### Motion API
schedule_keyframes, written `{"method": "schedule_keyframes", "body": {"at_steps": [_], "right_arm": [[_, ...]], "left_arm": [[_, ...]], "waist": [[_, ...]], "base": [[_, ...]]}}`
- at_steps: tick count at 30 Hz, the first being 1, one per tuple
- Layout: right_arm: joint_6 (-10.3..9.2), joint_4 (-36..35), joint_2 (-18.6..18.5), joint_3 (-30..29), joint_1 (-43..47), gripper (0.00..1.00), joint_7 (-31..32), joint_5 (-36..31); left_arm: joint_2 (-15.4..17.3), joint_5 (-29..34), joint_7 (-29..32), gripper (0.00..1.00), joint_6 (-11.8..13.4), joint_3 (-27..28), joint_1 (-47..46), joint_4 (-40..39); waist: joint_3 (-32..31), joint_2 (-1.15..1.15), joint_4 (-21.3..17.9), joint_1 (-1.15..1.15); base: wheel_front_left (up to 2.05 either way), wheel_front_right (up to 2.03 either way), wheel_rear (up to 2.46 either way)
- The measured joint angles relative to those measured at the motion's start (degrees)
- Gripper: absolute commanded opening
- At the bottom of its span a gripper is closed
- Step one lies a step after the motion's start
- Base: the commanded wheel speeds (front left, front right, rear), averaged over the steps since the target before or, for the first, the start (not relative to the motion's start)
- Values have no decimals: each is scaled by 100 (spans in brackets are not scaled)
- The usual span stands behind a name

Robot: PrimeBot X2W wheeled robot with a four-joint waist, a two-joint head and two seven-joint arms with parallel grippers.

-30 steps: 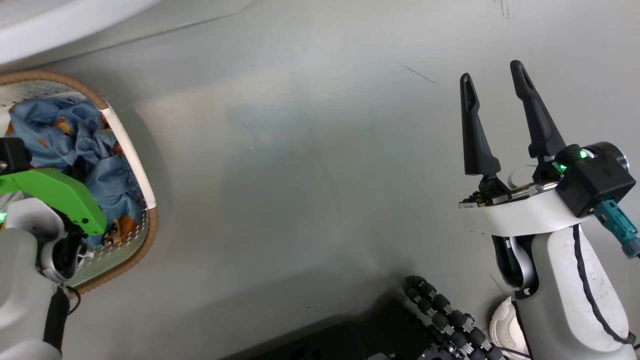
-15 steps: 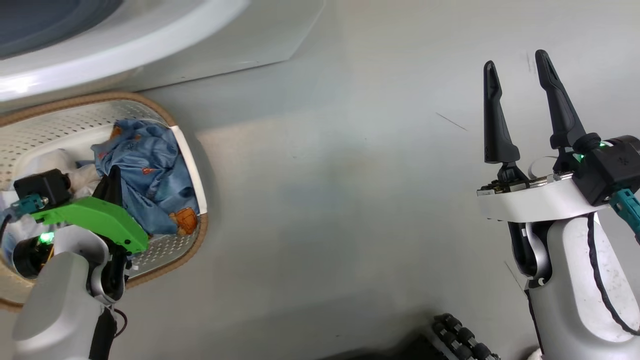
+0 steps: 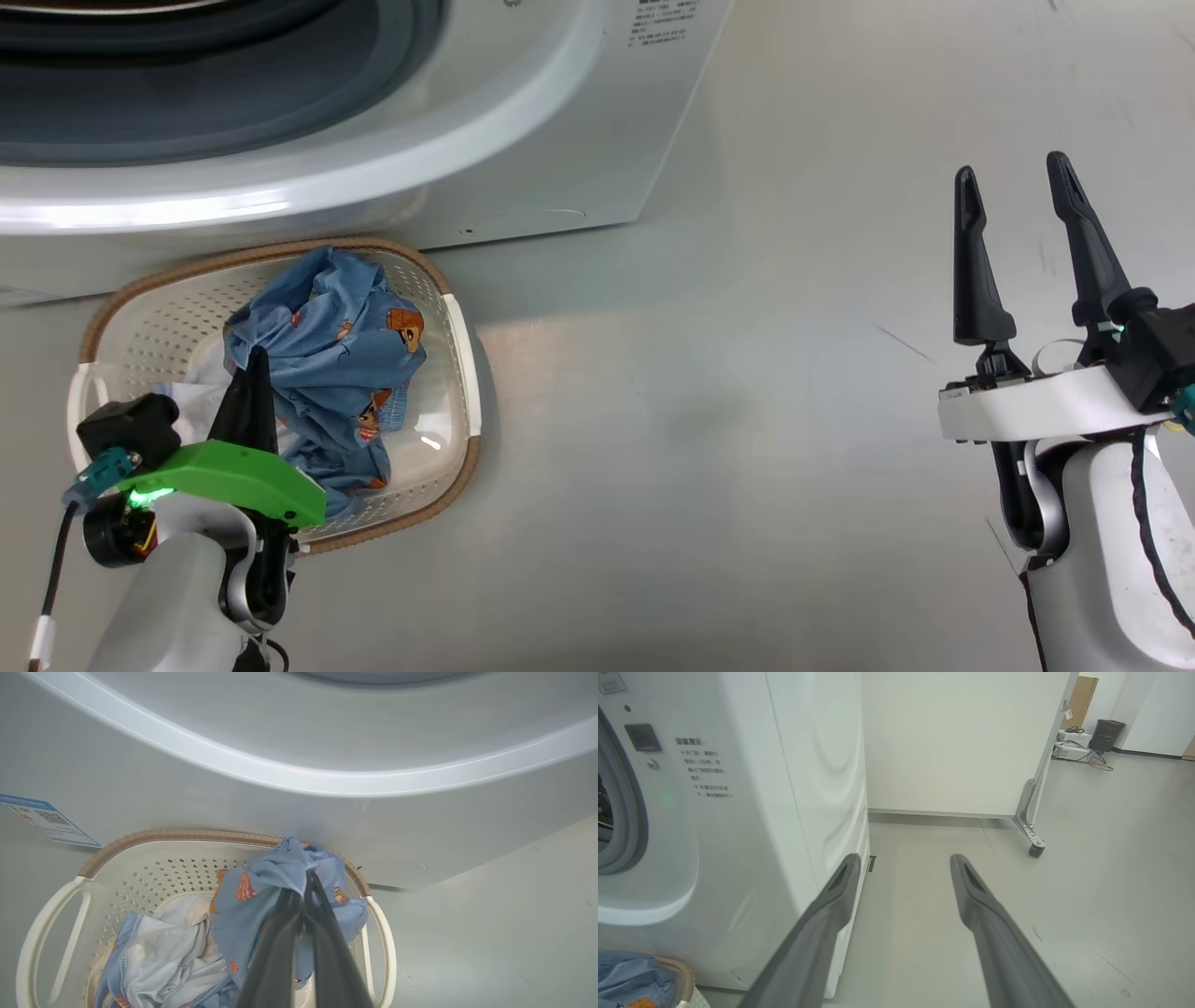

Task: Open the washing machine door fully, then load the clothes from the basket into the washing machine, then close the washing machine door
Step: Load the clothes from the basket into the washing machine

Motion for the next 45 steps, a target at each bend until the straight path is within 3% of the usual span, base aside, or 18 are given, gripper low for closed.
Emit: {"method": "schedule_keyframes", "body": {"at_steps": [10, 20, 33, 45], "right_arm": [[69, 107, -65, -76, 459, 100, 0, -76], [138, 255, -130, -60, 1060, 100, 0, -131], [188, 698, -125, -111, 2286, 100, 1, -119], [193, 611, -136, -124, 2629, 100, 1, -111]], "left_arm": [[62, 463, -52, 0, 0, 90, 528, -566], [-23, 860, -49, 0, 127, 737, 1247, -1706], [-215, 1222, -49, 0, 289, 815, 2630, -2490], [-333, 1388, -49, 0, 405, 849, 3483, -3223]], "waist": [[-861, 0, 353, 0], [-1733, 0, 532, 0], [-2839, 0, 545, 0], [-3476, 0, 446, 0]], "base": [[0, 0, 0], [0, 0, 0], [0, 0, 0], [0, 0, 0]]}}
